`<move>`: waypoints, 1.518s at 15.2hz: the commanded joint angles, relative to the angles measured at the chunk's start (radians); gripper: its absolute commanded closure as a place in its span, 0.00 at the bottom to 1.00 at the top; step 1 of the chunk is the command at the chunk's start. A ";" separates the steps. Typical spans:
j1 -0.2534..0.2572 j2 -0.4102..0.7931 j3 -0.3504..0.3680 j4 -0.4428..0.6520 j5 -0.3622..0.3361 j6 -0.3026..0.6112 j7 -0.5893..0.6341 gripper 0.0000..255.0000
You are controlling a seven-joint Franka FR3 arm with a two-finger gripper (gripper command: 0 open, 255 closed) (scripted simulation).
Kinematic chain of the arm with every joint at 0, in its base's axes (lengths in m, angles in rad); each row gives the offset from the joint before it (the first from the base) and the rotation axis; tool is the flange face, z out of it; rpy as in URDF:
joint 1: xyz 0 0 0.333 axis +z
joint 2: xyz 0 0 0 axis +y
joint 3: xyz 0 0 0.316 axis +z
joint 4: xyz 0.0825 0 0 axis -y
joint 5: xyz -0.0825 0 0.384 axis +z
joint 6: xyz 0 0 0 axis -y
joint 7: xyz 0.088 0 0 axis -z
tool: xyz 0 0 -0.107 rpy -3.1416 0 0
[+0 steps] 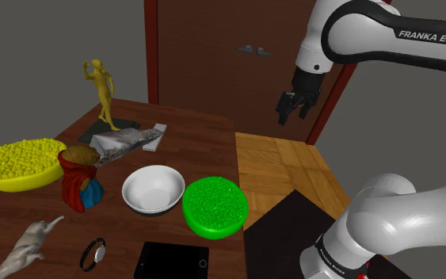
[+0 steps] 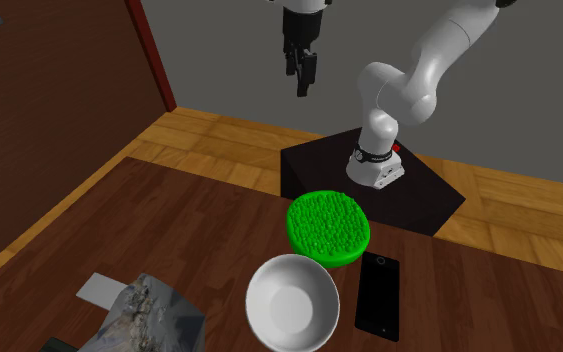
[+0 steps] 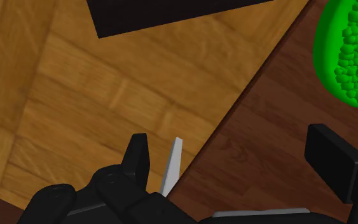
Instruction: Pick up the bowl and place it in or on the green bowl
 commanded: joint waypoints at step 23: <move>0.128 0.659 0.288 0.196 0.110 0.391 0.321 0.00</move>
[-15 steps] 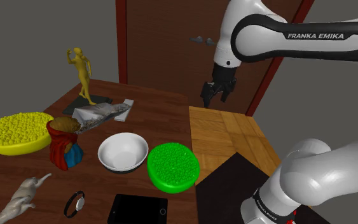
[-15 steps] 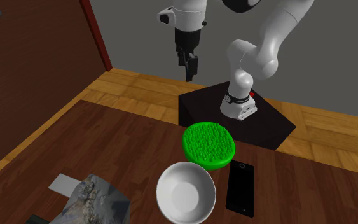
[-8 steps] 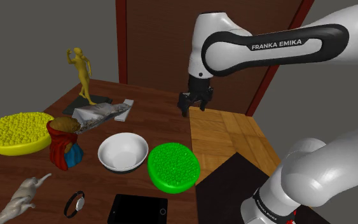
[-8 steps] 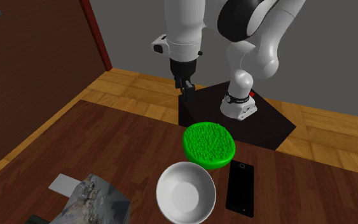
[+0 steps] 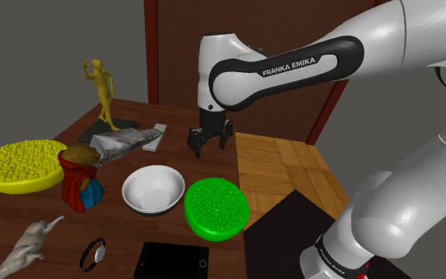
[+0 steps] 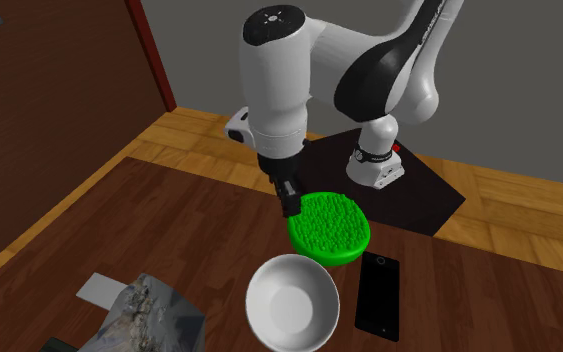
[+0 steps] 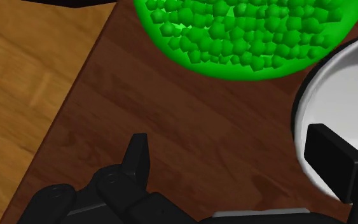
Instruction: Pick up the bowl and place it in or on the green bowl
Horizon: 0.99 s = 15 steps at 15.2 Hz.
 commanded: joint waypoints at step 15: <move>0.054 0.334 0.062 0.136 -0.081 0.165 0.140 0.00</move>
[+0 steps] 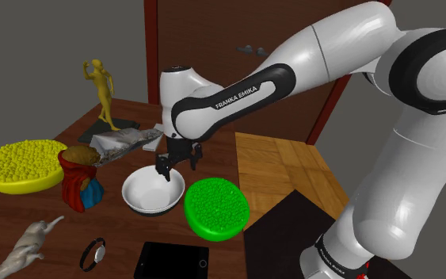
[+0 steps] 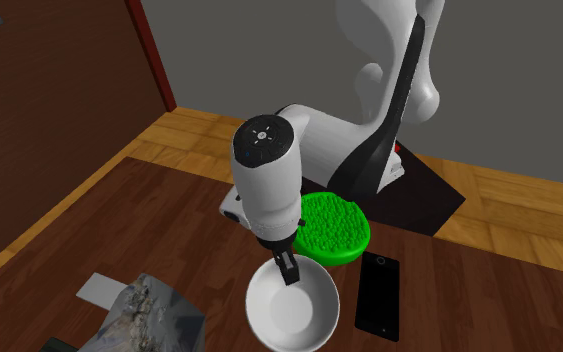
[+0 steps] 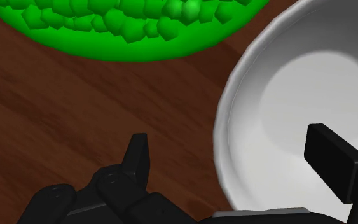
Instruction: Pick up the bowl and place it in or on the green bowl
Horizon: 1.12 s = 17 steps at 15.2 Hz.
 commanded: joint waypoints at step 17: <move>0.000 0.004 -0.001 -0.005 -0.002 0.009 0.001 1.00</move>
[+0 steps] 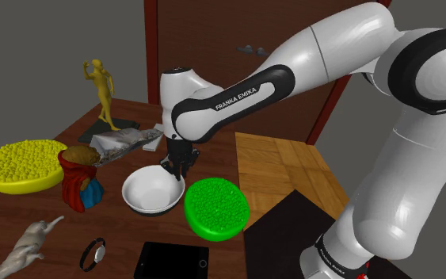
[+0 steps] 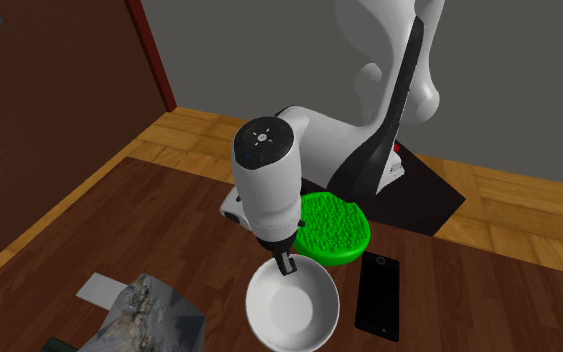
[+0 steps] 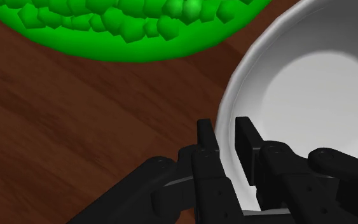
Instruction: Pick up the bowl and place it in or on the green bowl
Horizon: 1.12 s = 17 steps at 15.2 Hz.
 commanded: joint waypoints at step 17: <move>-0.007 -0.101 0.004 0.106 0.043 -0.201 -0.030 1.00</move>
